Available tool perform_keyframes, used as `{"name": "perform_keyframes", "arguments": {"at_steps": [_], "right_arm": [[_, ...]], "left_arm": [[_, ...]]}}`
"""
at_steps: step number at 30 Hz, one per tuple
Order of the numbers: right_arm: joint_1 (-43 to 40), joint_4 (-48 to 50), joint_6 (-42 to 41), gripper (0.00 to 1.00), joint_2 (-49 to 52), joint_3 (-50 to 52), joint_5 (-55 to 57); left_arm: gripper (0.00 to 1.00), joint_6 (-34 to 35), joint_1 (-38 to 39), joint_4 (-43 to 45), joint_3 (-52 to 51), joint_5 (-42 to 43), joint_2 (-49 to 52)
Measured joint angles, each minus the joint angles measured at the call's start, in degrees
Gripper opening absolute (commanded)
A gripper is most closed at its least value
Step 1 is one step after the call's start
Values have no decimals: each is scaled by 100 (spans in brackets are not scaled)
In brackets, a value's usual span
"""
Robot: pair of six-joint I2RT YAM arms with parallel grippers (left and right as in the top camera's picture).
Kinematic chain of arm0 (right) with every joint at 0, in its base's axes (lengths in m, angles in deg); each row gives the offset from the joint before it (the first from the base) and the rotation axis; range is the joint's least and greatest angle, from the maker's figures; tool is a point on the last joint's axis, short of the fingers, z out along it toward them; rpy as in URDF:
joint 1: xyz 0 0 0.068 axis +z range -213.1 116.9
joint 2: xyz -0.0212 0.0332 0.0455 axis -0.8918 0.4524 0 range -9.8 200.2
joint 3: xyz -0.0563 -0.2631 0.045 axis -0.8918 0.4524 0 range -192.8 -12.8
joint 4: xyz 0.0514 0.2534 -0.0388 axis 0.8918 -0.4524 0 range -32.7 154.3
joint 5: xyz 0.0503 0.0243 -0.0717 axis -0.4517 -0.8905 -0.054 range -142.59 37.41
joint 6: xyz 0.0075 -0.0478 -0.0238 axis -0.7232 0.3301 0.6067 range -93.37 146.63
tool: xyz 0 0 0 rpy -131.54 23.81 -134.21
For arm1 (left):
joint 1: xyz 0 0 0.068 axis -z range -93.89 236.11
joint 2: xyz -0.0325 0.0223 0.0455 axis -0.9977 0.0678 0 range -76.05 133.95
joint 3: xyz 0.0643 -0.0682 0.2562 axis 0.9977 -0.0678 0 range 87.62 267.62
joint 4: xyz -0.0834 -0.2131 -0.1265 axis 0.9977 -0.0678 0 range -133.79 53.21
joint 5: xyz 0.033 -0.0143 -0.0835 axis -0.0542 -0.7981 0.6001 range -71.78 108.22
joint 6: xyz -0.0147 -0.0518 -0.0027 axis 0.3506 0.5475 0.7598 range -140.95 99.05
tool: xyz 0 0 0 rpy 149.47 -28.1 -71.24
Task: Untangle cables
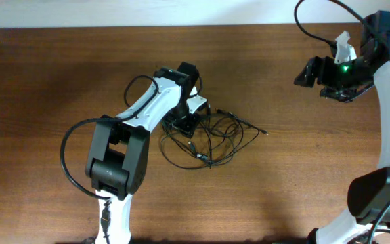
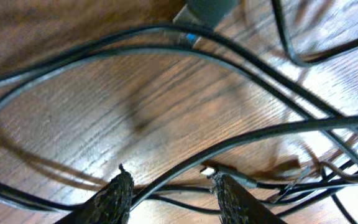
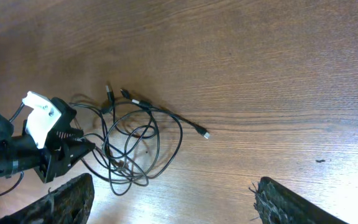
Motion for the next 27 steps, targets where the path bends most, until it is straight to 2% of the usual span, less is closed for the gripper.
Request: {"name": "perform_keyframes", "arguments": {"at_steps": [1, 3, 8, 12, 16, 20, 23, 27], "right_arm": [[24, 0, 0, 84, 0, 0, 2], [92, 0, 2, 84, 0, 0, 46], [127, -26, 0, 84, 0, 0, 111], [127, -31, 0, 84, 0, 0, 131], [129, -46, -2, 84, 0, 0, 129], [216, -129, -2, 80, 0, 0, 127], [455, -166, 11, 78, 0, 0, -151], [627, 31, 109, 79, -2, 0, -1027]], "left_arm": [[29, -7, -4, 44, 0, 20, 0], [1, -72, -15, 192, 0, 15, 0], [0, -59, -20, 326, 0, -354, 0], [0, -59, -20, 236, 63, -236, -2], [0, 26, -20, -448, 1375, 35, -245], [0, 70, -20, -1056, 3442, 839, -1303], [0, 109, -20, -1036, 4105, 1705, -1814], [0, 643, -70, -715, 4426, 2164, -1965]]}}
